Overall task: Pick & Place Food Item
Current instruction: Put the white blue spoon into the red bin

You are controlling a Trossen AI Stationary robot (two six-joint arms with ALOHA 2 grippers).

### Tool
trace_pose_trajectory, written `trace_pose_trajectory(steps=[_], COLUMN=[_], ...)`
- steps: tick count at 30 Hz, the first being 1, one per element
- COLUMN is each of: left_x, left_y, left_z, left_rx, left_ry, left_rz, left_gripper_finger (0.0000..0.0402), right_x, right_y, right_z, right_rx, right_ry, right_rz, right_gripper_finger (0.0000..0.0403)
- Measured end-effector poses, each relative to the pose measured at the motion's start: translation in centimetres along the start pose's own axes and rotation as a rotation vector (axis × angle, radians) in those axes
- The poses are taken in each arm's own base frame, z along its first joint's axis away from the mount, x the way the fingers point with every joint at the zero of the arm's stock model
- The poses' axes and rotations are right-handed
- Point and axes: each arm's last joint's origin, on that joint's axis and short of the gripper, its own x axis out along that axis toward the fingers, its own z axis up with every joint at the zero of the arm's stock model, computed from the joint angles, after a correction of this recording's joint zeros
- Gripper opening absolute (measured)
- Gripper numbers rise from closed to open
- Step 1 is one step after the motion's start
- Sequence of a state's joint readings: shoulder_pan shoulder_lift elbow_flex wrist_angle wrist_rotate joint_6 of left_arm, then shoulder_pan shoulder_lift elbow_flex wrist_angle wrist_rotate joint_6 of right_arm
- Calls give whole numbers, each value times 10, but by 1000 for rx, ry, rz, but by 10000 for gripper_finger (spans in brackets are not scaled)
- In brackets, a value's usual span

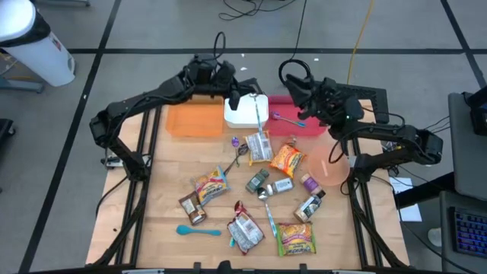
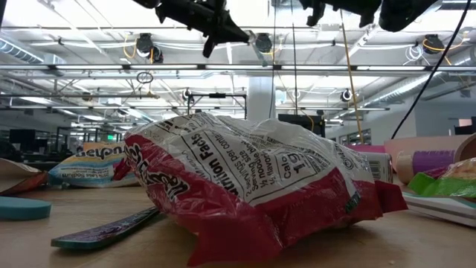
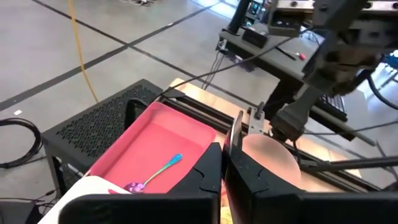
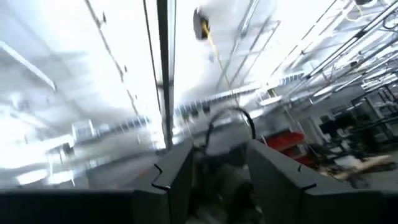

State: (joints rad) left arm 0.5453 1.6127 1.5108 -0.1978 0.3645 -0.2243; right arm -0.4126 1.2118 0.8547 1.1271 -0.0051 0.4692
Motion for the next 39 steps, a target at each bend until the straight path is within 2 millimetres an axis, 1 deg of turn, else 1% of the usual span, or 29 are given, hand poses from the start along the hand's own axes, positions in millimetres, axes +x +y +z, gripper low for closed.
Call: trace_pose_trajectory(steps=[2, 4, 7, 13, 16, 18, 22, 26, 30, 39], left_x=[-1, -2, -2, -2, -2, -2, -1, -1, -1, 1], left_y=[3, 5, 6, 7, 6, 6, 4, 2, 1, -3], left_z=[1, 3, 5, 6, 6, 7, 9, 9, 9, 9], left_rx=[-26, -48, -64, -88, -90, -91, -112, -129, -149, -147], left_ry=[-7, -24, -45, -61, -70, -81, -107, -117, -119, -119], left_rz=[7, 10, 17, 56, 80, 97, 87, 78, 77, 73], left_gripper_finger=[4, 7, 5, 8, 4, 6, 5, 7, 5, 4], right_x=[0, 0, 1, 13, 14, 17, 14, 10, 8, 5], right_y=[0, 1, 7, 34, 40, 42, 44, 44, 43, 41], right_z=[-1, -7, -22, -43, -55, -61, -78, -93, -98, -100], right_rx=[1, -70, -224, -589, -691, -707, -740, -809, -853, -872], right_ry=[9, 65, 201, 524, 625, 635, 682, 713, 722, 748], right_rz=[-8, -22, -48, -159, -225, -250, -312, -446, -527, -549], right_gripper_finger=[141, 141, 141, 141, 141, 141, 141, 141, 141, 141])
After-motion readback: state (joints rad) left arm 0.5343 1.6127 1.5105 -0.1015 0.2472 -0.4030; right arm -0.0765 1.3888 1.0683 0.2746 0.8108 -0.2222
